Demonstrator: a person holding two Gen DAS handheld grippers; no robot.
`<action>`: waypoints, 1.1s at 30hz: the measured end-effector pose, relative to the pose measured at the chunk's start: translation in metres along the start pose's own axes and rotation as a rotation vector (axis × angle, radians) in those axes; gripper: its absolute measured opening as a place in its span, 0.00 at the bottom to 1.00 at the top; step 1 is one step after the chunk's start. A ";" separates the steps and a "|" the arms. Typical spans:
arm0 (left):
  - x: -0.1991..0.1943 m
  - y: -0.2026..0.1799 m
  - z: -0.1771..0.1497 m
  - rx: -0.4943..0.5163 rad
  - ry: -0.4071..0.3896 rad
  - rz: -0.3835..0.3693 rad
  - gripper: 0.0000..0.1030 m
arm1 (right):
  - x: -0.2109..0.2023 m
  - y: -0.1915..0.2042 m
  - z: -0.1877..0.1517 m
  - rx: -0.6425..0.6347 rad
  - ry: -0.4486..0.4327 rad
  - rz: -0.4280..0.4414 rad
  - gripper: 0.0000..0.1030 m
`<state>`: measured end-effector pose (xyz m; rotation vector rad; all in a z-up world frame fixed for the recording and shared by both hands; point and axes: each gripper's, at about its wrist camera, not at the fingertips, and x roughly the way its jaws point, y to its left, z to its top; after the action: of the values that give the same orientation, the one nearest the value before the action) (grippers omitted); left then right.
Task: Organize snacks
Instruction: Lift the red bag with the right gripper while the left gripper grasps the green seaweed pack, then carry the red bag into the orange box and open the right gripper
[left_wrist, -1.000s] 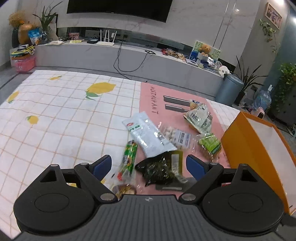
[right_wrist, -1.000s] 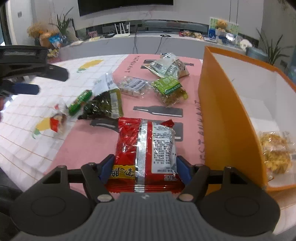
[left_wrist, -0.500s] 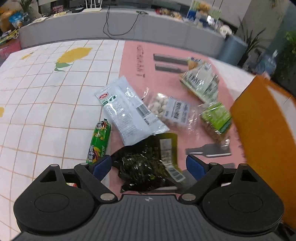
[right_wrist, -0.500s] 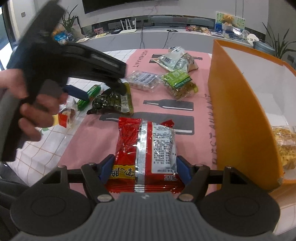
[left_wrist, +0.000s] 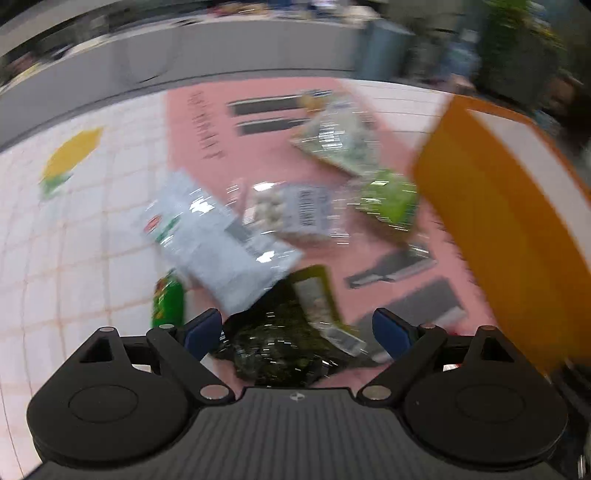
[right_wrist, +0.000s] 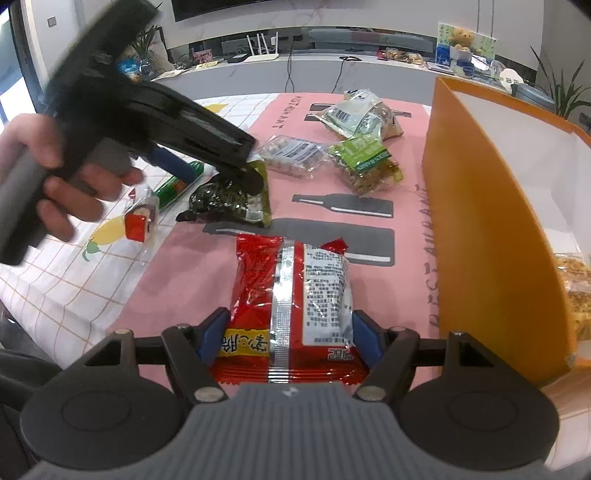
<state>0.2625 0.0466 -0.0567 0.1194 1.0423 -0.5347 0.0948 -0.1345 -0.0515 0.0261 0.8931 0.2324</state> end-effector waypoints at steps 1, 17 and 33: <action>-0.003 0.000 -0.001 0.034 -0.009 -0.014 1.00 | 0.000 -0.001 0.000 0.004 0.001 -0.001 0.68; 0.033 -0.026 -0.022 0.390 0.078 0.095 1.00 | 0.008 0.006 -0.005 -0.036 0.010 -0.023 0.68; 0.022 -0.019 -0.013 0.133 0.114 0.113 0.49 | 0.007 0.008 -0.006 -0.043 0.002 -0.029 0.68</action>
<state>0.2523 0.0269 -0.0791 0.3281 1.1029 -0.4986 0.0928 -0.1258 -0.0592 -0.0275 0.8900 0.2247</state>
